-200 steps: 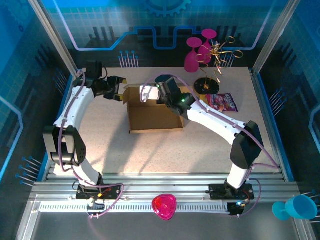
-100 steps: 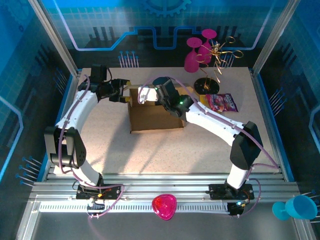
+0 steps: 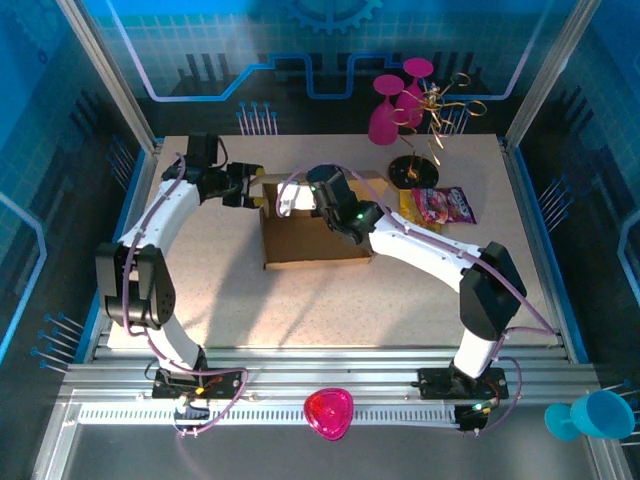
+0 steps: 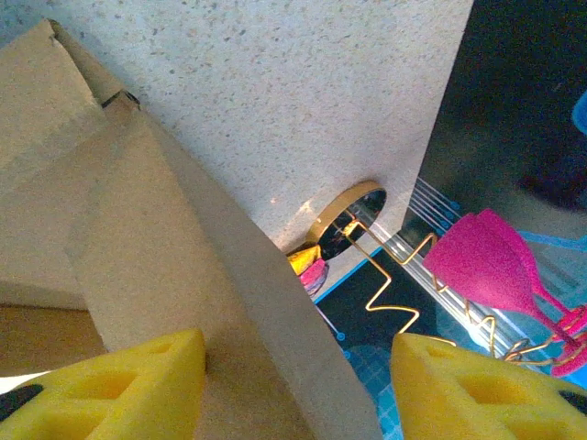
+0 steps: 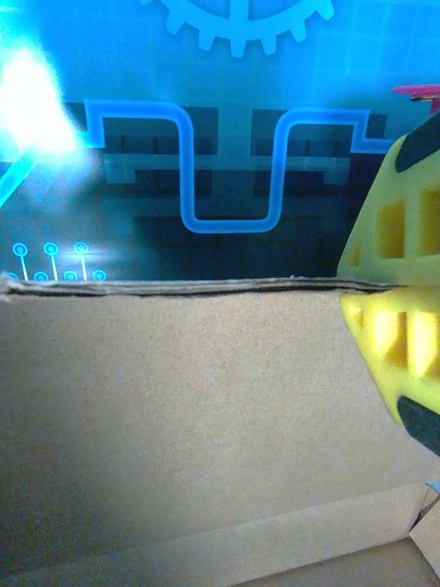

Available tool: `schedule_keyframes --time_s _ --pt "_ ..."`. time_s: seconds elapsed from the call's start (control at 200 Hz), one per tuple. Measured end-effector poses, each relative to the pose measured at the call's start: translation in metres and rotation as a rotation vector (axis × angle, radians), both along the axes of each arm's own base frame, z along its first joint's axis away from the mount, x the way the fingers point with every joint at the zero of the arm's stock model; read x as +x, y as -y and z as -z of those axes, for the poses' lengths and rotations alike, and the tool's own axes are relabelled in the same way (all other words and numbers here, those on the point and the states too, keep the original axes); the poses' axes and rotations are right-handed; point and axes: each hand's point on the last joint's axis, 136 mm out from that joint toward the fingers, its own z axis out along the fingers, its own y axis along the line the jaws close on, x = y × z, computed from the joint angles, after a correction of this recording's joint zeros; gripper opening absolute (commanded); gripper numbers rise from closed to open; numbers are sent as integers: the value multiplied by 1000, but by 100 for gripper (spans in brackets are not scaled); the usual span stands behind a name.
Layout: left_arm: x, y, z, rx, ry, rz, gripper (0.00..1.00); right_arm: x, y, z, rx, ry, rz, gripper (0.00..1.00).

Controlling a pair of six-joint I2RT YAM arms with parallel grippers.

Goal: Fold the paper box

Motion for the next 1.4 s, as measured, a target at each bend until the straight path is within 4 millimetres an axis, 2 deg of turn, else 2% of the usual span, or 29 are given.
schedule_keyframes --time_s 0.215,0.565,0.705,0.906,1.096,1.316,1.396 --pt "-1 4 14 0 -20 48 49 -2 -3 2 -42 46 -14 0" --pt "-6 7 22 -3 -27 80 36 -3 -5 3 -66 75 -24 0" --pt "-8 7 25 -6 -35 82 26 -3 -7 3 -69 77 -30 0" --pt "-8 8 27 -11 -40 80 18 -5 -9 3 -69 82 -37 0" --pt "-7 8 27 -17 -41 72 0 -9 -10 2 -66 80 -50 0" --pt "-6 10 25 -32 -38 72 0 -13 -7 1 -45 71 -40 0" --pt "-7 12 24 -42 -37 81 0 -14 -5 -1 -25 61 -31 18"
